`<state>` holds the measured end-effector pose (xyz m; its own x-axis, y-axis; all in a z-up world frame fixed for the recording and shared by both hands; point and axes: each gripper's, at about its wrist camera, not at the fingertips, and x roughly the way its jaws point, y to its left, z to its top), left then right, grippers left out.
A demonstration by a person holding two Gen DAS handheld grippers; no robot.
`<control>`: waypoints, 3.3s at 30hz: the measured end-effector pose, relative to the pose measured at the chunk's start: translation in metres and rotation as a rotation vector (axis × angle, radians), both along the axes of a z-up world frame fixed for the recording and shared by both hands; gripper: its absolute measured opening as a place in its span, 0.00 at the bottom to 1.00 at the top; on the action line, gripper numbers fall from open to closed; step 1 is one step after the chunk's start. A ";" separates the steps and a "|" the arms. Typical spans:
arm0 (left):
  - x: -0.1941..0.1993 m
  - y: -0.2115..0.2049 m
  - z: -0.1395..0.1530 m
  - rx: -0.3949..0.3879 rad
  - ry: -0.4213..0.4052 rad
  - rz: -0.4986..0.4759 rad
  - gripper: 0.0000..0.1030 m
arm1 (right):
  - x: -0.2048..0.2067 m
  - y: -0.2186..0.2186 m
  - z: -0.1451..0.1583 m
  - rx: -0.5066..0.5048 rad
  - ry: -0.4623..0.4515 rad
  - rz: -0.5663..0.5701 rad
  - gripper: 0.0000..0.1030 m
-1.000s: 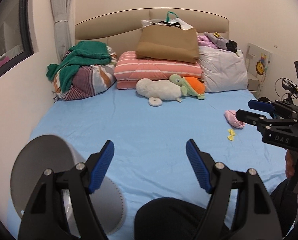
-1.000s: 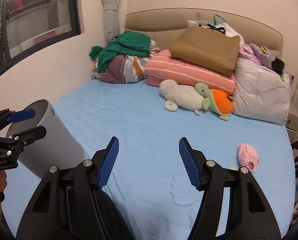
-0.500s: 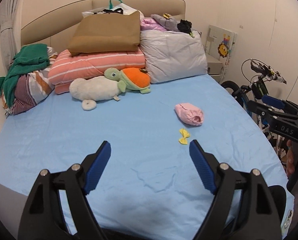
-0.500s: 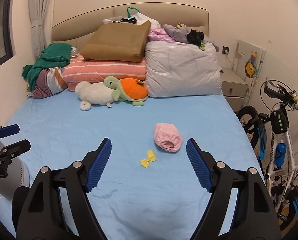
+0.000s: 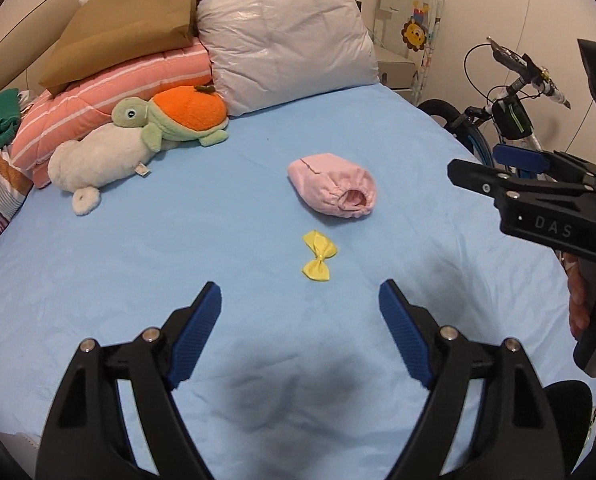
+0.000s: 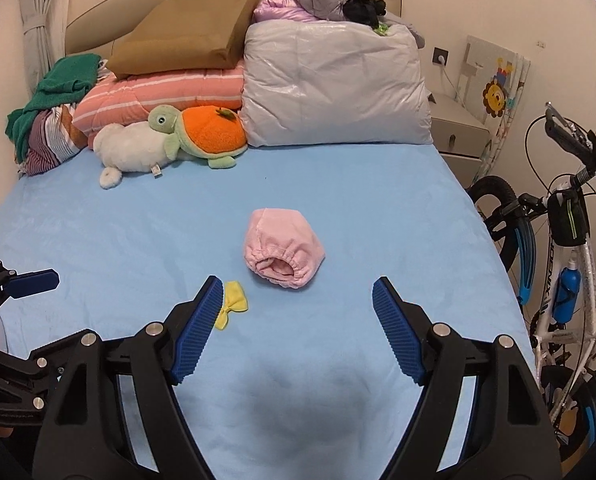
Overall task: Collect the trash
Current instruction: 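Move both open tools back toward the pink cloth and yellow bow, then grasp the yellow bow with the left tool while the right grasps the pink cloth, then carry the yellow bow and pink cloth with both tools over the grey bin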
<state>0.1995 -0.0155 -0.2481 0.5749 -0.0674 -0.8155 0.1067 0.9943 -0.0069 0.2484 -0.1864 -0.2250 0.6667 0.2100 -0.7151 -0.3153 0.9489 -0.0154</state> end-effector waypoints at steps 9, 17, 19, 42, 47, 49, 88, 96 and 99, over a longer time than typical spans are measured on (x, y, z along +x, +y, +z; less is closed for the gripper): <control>0.054 -0.004 -0.063 -0.016 0.069 -0.007 0.79 | 0.061 0.006 -0.064 -0.021 0.070 0.016 0.72; 0.095 -0.010 -0.121 -0.006 0.129 -0.022 0.79 | 0.103 0.016 -0.114 -0.055 0.115 0.021 0.72; 0.102 -0.013 -0.134 0.007 0.136 -0.031 0.79 | 0.110 0.017 -0.126 -0.068 0.126 0.022 0.71; 0.114 -0.011 -0.136 -0.022 0.098 -0.052 0.09 | 0.105 0.029 -0.127 -0.008 0.137 0.097 0.11; 0.100 0.001 -0.117 -0.027 0.080 -0.029 0.09 | 0.089 0.031 -0.115 0.008 0.135 0.091 0.11; 0.093 0.007 -0.109 -0.030 0.073 -0.019 0.09 | 0.082 0.033 -0.109 0.021 0.133 0.085 0.11; -0.205 0.179 0.106 0.050 -0.188 0.369 0.09 | -0.165 0.173 0.085 0.159 -0.110 0.443 0.10; -0.278 0.221 0.157 0.118 -0.255 0.485 0.09 | -0.211 0.227 0.123 0.219 -0.132 0.619 0.10; -0.304 0.236 0.172 0.131 -0.266 0.532 0.09 | -0.228 0.249 0.142 0.239 -0.148 0.693 0.10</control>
